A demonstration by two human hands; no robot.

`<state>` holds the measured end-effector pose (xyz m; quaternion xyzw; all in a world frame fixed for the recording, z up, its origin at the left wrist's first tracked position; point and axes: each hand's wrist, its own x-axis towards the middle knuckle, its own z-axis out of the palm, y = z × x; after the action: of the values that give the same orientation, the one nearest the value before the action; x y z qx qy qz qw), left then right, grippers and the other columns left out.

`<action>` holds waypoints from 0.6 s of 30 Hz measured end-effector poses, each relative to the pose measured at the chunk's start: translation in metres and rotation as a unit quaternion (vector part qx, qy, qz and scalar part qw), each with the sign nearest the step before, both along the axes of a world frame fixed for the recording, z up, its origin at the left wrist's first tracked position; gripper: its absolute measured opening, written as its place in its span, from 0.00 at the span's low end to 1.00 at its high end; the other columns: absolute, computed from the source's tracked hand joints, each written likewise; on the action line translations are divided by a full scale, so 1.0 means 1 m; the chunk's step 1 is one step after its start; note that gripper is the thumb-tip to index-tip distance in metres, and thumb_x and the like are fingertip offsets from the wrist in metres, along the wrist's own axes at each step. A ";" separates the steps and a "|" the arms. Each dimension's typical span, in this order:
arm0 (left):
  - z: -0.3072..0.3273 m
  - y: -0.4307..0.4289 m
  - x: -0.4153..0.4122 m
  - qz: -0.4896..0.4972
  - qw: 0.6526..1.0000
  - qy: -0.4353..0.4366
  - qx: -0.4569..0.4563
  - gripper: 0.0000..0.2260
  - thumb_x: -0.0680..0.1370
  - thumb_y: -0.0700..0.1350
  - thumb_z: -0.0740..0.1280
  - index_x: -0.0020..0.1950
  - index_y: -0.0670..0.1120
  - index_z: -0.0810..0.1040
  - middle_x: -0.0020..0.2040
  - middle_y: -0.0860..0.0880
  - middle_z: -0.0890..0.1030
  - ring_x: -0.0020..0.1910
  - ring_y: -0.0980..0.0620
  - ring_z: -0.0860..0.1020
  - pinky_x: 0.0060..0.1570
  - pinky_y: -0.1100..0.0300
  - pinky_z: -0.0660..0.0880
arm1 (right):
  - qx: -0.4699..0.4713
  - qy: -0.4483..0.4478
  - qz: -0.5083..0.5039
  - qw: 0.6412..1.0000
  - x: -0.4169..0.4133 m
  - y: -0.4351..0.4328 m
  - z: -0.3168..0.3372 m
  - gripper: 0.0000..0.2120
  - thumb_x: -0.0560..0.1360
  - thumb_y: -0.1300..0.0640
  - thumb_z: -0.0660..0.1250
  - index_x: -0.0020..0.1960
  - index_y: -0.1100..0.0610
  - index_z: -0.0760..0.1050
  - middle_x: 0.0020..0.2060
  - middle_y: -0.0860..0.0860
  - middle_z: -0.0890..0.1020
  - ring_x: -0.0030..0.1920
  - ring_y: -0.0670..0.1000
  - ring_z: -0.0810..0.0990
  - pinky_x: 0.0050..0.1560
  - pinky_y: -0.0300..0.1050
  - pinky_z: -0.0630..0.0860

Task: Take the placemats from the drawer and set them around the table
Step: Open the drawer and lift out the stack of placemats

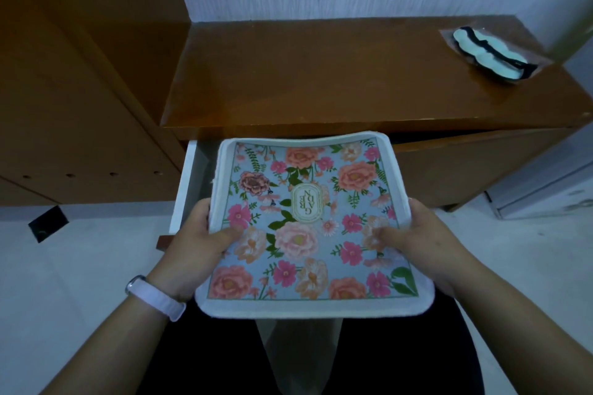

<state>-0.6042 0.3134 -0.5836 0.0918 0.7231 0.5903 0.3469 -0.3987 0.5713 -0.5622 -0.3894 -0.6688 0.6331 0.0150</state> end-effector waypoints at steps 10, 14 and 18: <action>0.044 0.004 0.033 -0.024 0.995 0.033 0.094 0.16 0.74 0.37 0.71 0.56 0.54 0.77 0.53 0.46 0.84 0.50 0.45 0.83 0.42 0.53 0.81 | 0.013 -0.022 0.004 1.000 0.015 0.009 0.031 0.15 0.73 0.62 0.73 0.56 0.52 0.74 0.46 0.50 0.86 0.43 0.54 0.87 0.41 0.53 0.84; 0.097 0.009 0.038 -0.022 0.997 0.026 0.064 0.18 0.75 0.31 0.68 0.56 0.54 0.77 0.51 0.46 0.84 0.49 0.43 0.83 0.42 0.53 0.81 | 0.048 -0.031 -0.024 0.998 0.031 -0.001 0.077 0.17 0.73 0.62 0.74 0.55 0.47 0.73 0.46 0.45 0.85 0.44 0.47 0.86 0.40 0.46 0.82; 0.177 0.010 0.039 -0.044 0.997 0.025 0.061 0.19 0.76 0.33 0.69 0.59 0.53 0.76 0.52 0.47 0.84 0.50 0.44 0.83 0.43 0.51 0.82 | 0.044 -0.026 -0.054 0.997 0.044 -0.008 0.151 0.18 0.73 0.62 0.73 0.55 0.45 0.73 0.46 0.42 0.85 0.43 0.45 0.85 0.38 0.41 0.81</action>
<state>-0.5649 0.3239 -0.4070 0.1589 0.6898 0.6148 0.3477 -0.3547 0.5633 -0.4110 -0.4406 -0.6740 0.5910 0.0485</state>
